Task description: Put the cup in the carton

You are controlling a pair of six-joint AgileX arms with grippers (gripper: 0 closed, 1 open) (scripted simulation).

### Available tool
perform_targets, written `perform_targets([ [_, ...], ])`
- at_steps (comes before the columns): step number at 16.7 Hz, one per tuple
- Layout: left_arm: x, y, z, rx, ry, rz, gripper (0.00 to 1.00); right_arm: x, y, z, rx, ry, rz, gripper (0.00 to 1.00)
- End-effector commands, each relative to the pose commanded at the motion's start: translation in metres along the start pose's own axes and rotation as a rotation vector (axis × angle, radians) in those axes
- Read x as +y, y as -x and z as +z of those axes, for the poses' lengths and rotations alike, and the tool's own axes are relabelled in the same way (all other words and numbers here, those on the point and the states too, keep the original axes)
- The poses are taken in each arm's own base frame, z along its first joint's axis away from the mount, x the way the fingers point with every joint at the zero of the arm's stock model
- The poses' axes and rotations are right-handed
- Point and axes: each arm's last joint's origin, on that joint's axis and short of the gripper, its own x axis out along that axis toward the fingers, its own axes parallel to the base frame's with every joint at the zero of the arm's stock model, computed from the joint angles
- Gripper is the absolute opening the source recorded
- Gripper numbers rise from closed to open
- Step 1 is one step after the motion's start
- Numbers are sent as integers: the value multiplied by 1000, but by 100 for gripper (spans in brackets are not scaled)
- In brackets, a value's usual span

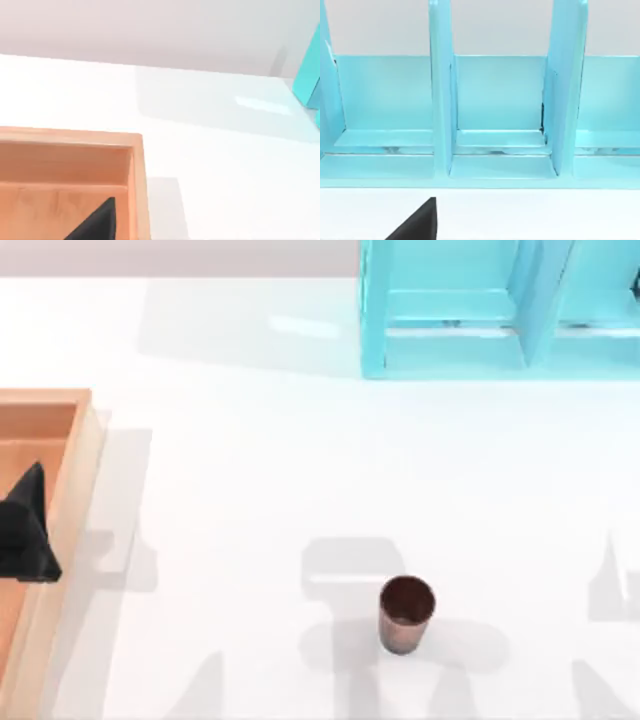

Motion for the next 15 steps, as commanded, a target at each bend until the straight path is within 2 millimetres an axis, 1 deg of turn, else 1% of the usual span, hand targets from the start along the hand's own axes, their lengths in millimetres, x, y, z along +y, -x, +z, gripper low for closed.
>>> perform_targets([
  [3, -21, -13, 41, 190, 73, -68, 100, 0, 0, 0, 0, 0, 0, 100],
  [5, -41, -30, 68, 336, 114, -101, 100, 0, 0, 0, 0, 0, 0, 100],
  [7, -68, -52, 91, 491, 145, -120, 100, 0, 0, 0, 0, 0, 0, 100],
  [9, -100, -77, 107, 647, 161, -121, 100, 0, 0, 0, 0, 0, 0, 100],
  [11, -137, -103, 113, 798, 162, -103, 100, 0, 0, 0, 0, 0, 0, 100],
  [12, -157, -115, 112, 868, 157, -88, 100, 0, 0, 0, 0, 0, 0, 100],
  [13, -178, -126, 109, 935, 149, -68, 100, 0, 0, 0, 0, 0, 0, 100],
  [15, -218, -144, 97, 1054, 123, -21, 100, 0, 0, 0, 0, 0, 0, 100],
])
